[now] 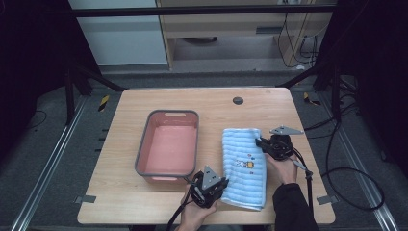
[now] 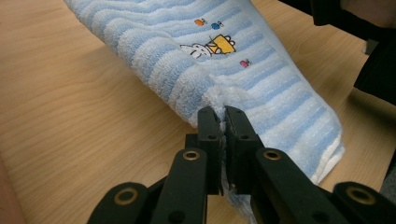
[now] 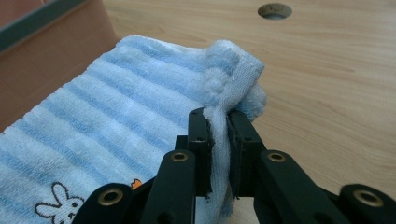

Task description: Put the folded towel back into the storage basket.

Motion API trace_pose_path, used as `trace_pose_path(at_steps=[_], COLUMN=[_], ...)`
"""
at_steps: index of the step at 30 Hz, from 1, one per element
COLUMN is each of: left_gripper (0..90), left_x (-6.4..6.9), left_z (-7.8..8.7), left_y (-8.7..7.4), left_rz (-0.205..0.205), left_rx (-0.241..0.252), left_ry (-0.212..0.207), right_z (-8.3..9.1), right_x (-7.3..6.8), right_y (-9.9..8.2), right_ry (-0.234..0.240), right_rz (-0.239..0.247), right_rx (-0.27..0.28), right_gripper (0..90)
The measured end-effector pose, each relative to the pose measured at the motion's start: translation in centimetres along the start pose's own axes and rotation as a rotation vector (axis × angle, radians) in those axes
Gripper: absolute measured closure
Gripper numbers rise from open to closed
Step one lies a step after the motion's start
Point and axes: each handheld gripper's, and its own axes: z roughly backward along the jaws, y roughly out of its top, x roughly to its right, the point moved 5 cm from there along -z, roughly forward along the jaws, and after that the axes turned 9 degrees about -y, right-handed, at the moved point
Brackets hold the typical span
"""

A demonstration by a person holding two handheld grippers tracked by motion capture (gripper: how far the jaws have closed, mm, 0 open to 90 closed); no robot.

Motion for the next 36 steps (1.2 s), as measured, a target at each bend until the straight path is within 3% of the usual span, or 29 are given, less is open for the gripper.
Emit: trace_pose_path(at_steps=[8, 17, 29, 36], left_gripper=[85.7, 85.7, 85.7, 85.7], left_x=[-0.2, 0.0, -0.6, -1.1], left_z=[1.1, 1.7, 3.3, 4.7], left_y=[1.1, 1.6, 2.7, 3.4], left_rz=[-0.012, -0.023, -0.027, -0.041], left_rx=[0.024, 0.033, 0.068, 0.086], left_ry=[-0.002, -0.008, 0.017, 0.034], right_z=[1.3, 2.1, 2.7, 3.5], right_x=[-0.2, -0.7, -1.4, -2.0], right_y=[1.2, 2.2, 3.3, 4.5], right_ry=[0.001, -0.009, -0.005, -0.002], right_rz=[-0.017, 0.007, 0.012, 0.016], right_rx=[0.039, 0.060, 0.089, 0.133], right_gripper=[81.5, 81.6, 81.7, 81.8])
